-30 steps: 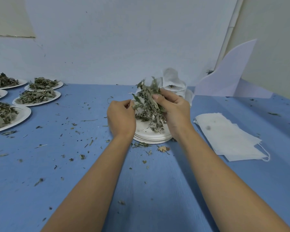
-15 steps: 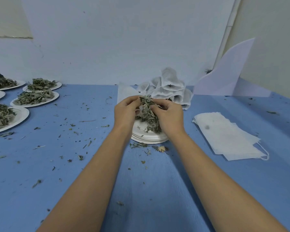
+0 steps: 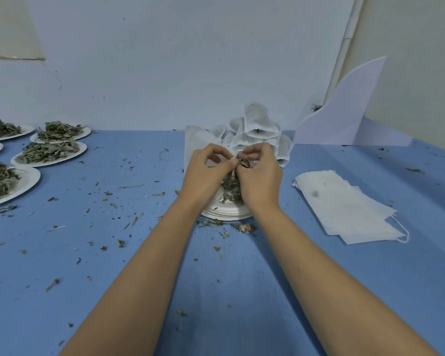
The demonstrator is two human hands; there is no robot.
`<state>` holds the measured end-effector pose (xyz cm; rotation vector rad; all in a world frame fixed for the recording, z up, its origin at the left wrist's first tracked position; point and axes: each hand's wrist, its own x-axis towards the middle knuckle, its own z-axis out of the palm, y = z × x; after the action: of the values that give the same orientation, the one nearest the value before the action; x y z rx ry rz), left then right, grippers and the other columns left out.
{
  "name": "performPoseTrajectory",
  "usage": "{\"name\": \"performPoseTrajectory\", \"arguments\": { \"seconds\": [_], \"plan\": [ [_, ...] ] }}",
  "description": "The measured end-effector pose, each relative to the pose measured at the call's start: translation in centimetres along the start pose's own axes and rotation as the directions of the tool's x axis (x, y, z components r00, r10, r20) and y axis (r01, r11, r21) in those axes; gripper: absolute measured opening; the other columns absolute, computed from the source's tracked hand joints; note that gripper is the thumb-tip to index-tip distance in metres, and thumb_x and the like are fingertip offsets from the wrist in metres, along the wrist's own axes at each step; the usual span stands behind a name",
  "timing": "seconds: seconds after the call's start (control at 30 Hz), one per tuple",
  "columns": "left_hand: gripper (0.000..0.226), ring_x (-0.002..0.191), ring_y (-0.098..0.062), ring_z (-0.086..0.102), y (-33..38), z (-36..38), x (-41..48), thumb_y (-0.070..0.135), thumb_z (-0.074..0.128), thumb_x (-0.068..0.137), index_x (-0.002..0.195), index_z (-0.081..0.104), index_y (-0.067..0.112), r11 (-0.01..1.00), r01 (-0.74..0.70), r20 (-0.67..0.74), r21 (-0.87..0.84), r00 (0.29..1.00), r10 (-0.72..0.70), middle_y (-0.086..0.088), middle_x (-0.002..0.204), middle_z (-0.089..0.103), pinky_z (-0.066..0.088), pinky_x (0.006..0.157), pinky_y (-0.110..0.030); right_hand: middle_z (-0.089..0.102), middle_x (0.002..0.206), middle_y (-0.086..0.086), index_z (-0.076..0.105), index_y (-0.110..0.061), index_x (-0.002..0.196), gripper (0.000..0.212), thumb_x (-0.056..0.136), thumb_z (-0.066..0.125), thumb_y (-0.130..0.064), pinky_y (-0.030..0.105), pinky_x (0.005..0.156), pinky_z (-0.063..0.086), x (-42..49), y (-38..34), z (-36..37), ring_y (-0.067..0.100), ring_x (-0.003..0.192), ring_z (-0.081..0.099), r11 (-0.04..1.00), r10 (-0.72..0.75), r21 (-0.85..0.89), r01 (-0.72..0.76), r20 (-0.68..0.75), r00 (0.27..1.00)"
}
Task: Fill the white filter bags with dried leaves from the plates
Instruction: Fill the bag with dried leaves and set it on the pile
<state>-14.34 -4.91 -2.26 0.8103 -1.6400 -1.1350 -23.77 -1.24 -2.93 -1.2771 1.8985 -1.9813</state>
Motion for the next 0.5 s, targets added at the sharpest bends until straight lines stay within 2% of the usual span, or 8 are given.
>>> {"name": "performPoseTrajectory", "arguments": {
  "seconds": [0.07, 0.1, 0.17, 0.27, 0.33, 0.4, 0.5],
  "plan": [
    [0.012, 0.104, -0.028, 0.06, 0.0, 0.0, 0.11, 0.02, 0.074, 0.08, 0.08, 0.064, 0.027, 1.0, 0.015, -0.015, -0.014, 1.0, -0.015, -0.012, 0.117, 0.053, 0.051, 0.093, -0.039, 0.06, 0.09, -0.007, 0.053, -0.018, 0.09, 0.027, 0.077, 0.064, 0.003, 0.013, 0.076, 0.045, 0.06, -0.11, 0.03, 0.006, 0.087, 0.058, 1.0, -0.002, 0.001, 0.002, 0.007, 1.0],
    [0.013, 0.109, -0.031, 0.058, 0.04, -0.03, 0.22, 0.019, 0.075, 0.079, 0.079, 0.064, 0.026, 0.999, 0.029, -0.03, -0.042, 0.999, -0.03, -0.012, 0.12, 0.054, 0.051, 0.093, -0.04, 0.06, 0.091, -0.007, 0.054, -0.018, 0.089, 0.026, 0.077, 0.064, 0.002, 0.017, 0.079, 0.046, 0.09, -0.23, 0.03, 0.011, 0.091, 0.059, 1.0, -0.005, 0.001, 0.005, 0.02, 1.0],
    [0.017, 0.111, -0.033, 0.058, 0.01, -0.1, 0.46, 0.016, 0.079, 0.075, 0.078, 0.065, 0.025, 0.992, 0.059, -0.078, -0.109, 0.995, -0.067, -0.013, 0.12, 0.057, 0.051, 0.094, -0.042, 0.062, 0.089, -0.011, 0.058, -0.023, 0.086, 0.025, 0.078, 0.065, 0.0, 0.018, 0.08, 0.048, 0.09, -0.48, -0.06, 0.009, 0.092, 0.059, 0.999, 0.0, 0.045, -0.003, 0.067, 0.998],
    [0.021, 0.098, -0.022, 0.066, -0.34, -0.36, 0.7, 0.012, 0.08, 0.072, 0.077, 0.064, 0.024, 0.984, 0.05, -0.153, -0.172, 0.985, -0.077, -0.006, 0.109, 0.064, 0.055, 0.077, -0.026, 0.064, 0.089, -0.015, 0.062, -0.027, 0.086, 0.025, 0.079, 0.063, -0.004, 0.016, 0.08, 0.049, 0.15, -0.6, -0.16, -0.001, 0.089, 0.06, 0.985, 0.046, 0.154, -0.072, 0.168, 0.985],
    [0.022, 0.084, -0.011, 0.067, -0.51, -0.54, 0.73, 0.01, 0.081, 0.071, 0.078, 0.064, 0.023, 0.98, 0.034, -0.182, -0.198, 0.981, -0.071, 0.003, 0.096, 0.066, 0.053, 0.067, -0.017, 0.067, 0.094, -0.009, 0.066, -0.024, 0.09, 0.027, 0.08, 0.056, -0.001, 0.022, 0.083, 0.051, 0.29, -0.57, -0.06, 0.003, 0.09, 0.062, 0.96, 0.099, 0.237, -0.151, 0.217, 0.971],
    [0.02, 0.077, -0.006, 0.067, -0.61, -0.59, 0.77, 0.011, 0.081, 0.072, 0.079, 0.066, 0.022, 0.977, 0.02, -0.201, -0.211, 0.978, -0.063, 0.007, 0.088, 0.067, 0.054, 0.068, -0.018, 0.068, 0.092, -0.006, 0.068, -0.023, 0.09, 0.032, 0.081, 0.052, 0.003, 0.026, 0.084, 0.052, 0.49, -0.58, -0.03, 0.01, 0.094, 0.064, 0.954, 0.112, 0.251, -0.165, 0.213, 0.971],
    [0.016, 0.075, 0.001, 0.067, -0.64, -0.49, 0.74, 0.019, 0.08, 0.074, 0.085, 0.068, 0.02, 0.988, -0.01, -0.179, -0.154, 0.984, -0.018, 0.011, 0.085, 0.069, 0.051, 0.066, -0.014, 0.067, 0.086, -0.009, 0.066, -0.025, 0.086, 0.034, 0.082, 0.054, 0.007, 0.014, 0.075, 0.051, 0.54, -0.47, -0.26, 0.002, 0.084, 0.064, 0.965, 0.081, 0.232, -0.121, 0.177, 0.981]
  ]
}}
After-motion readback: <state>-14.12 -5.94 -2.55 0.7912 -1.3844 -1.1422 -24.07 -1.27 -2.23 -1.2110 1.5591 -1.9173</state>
